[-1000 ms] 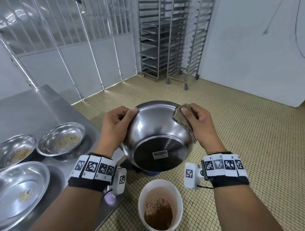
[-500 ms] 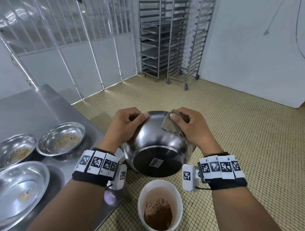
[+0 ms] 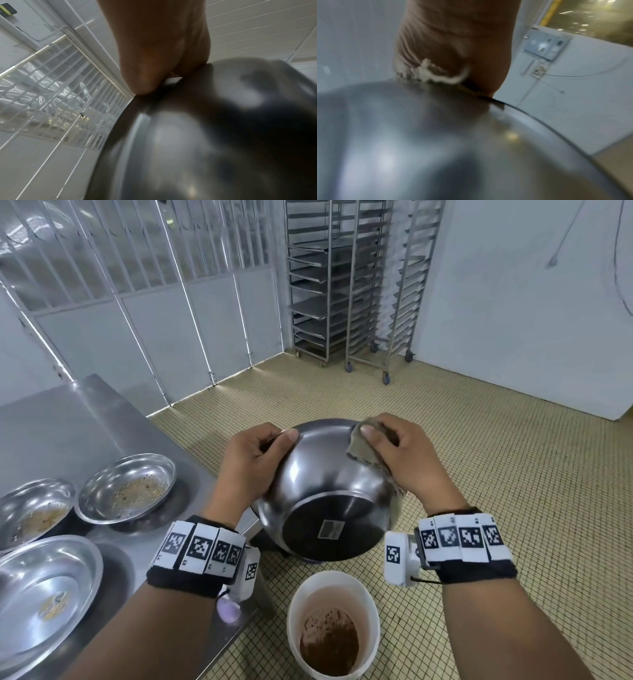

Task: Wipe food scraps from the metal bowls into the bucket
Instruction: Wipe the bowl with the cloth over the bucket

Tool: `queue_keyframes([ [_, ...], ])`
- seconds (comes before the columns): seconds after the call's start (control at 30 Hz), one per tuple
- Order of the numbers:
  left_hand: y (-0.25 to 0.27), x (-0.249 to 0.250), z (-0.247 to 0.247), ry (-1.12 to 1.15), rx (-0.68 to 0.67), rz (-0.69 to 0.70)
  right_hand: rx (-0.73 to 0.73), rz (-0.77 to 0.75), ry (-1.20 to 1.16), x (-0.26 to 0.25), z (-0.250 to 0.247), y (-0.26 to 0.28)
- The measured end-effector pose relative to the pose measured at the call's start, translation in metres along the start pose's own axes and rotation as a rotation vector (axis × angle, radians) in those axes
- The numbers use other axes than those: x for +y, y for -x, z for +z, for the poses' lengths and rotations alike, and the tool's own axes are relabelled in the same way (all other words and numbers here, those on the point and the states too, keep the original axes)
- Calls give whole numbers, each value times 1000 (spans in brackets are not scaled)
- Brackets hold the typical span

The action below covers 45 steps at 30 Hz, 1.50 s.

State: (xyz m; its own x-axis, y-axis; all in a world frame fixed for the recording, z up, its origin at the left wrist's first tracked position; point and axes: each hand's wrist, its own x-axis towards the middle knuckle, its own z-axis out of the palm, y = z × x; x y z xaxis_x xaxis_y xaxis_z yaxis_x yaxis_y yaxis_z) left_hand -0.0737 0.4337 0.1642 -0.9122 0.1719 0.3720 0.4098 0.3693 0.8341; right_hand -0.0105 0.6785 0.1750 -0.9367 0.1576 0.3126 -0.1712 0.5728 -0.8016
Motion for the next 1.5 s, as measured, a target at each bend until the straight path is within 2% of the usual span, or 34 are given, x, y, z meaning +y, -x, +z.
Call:
queue_keyframes([
  [0.07, 2, 3, 3, -20, -29, 37, -22, -52, 76, -6, 4, -1],
  [0.13, 3, 3, 1, 10, -13, 22, 29, -51, 18, -3, 6, 3],
  [0.23, 4, -2, -9, 128, 94, -52, 143, 91, -283, 16, 10, 17],
  [0.3, 4, -5, -13, 179, 141, -89, 162, 211, -482, 27, 18, 28],
  [0.37, 7, -7, -14, 168, 137, -90, 159, 249, -540, 33, 24, 33],
  [0.5, 8, -6, -12, 174, 111, -77, 156, 172, -376, 19, 13, 23],
  [0.63, 11, -4, -3, 105, 47, -44, 16, 9, -56, 0, 2, 7],
  [0.7, 15, -3, -1, 108, 31, -49, -16, -28, 20, -3, 6, 5],
  [0.8, 19, -3, -5, 150, 61, -58, 52, -19, -67, 4, 8, 9],
  [0.93, 16, -12, -14, 292, 210, -162, 160, 174, -481, 18, 12, 26],
  [1.0, 16, -16, -15, 257, 205, -165, 188, 213, -563, 25, 16, 32],
  [1.13, 13, -11, -19, 8, 16, -41, 152, 188, -463, 24, 14, 30],
  [1.27, 7, 4, -11, -181, -158, 66, -23, 17, -28, 6, 14, 20],
  [1.37, 7, 5, -9, -70, -117, 39, 8, -55, 41, -1, 13, 14],
  [1.43, 6, 1, -14, 16, -51, -6, 68, -46, -68, 8, 10, 16],
  [1.5, 5, -3, -19, 117, 41, -61, 117, 54, -282, 19, 13, 24],
])
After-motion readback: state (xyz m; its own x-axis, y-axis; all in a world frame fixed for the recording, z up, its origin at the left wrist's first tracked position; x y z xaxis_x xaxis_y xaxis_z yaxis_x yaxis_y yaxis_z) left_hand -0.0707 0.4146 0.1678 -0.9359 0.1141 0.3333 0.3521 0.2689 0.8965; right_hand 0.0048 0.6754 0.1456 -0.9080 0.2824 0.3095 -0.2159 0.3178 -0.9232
